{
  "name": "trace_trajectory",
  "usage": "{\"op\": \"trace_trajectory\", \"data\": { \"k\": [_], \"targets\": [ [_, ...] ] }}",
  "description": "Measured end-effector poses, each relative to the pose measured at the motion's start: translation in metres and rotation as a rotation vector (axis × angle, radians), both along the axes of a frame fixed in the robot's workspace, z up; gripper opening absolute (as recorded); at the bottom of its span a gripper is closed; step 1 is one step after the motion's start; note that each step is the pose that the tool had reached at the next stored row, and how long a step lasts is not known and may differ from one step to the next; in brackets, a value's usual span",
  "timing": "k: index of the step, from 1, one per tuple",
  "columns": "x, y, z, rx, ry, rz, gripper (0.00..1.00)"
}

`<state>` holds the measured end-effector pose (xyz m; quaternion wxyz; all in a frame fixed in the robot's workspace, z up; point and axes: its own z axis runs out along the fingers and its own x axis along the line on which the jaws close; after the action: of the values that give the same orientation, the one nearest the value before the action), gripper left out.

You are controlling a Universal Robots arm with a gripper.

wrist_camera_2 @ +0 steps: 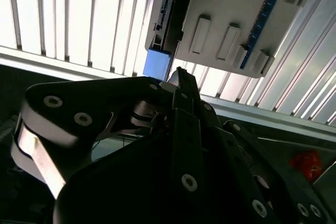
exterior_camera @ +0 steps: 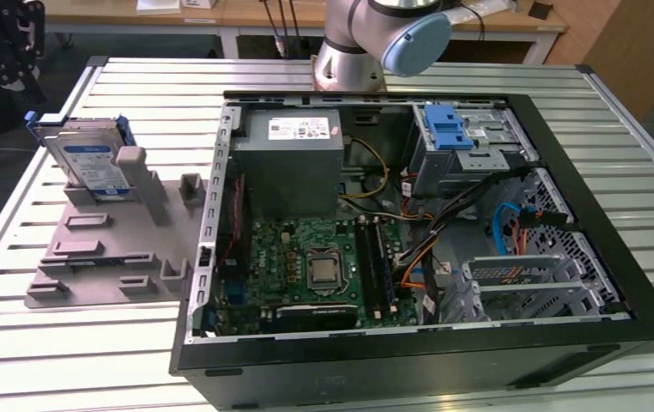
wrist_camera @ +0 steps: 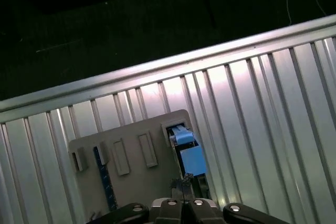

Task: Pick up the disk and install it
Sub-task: 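Pick up the disk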

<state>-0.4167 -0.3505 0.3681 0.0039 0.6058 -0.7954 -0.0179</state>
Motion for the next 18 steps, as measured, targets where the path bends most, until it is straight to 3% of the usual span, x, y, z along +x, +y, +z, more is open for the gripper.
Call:
{"op": "trace_trajectory", "data": {
  "k": [18],
  "targets": [
    [0.0000, 0.0000, -0.0002, 0.0000, -0.0073, 0.184, 0.11]
  ]
}}
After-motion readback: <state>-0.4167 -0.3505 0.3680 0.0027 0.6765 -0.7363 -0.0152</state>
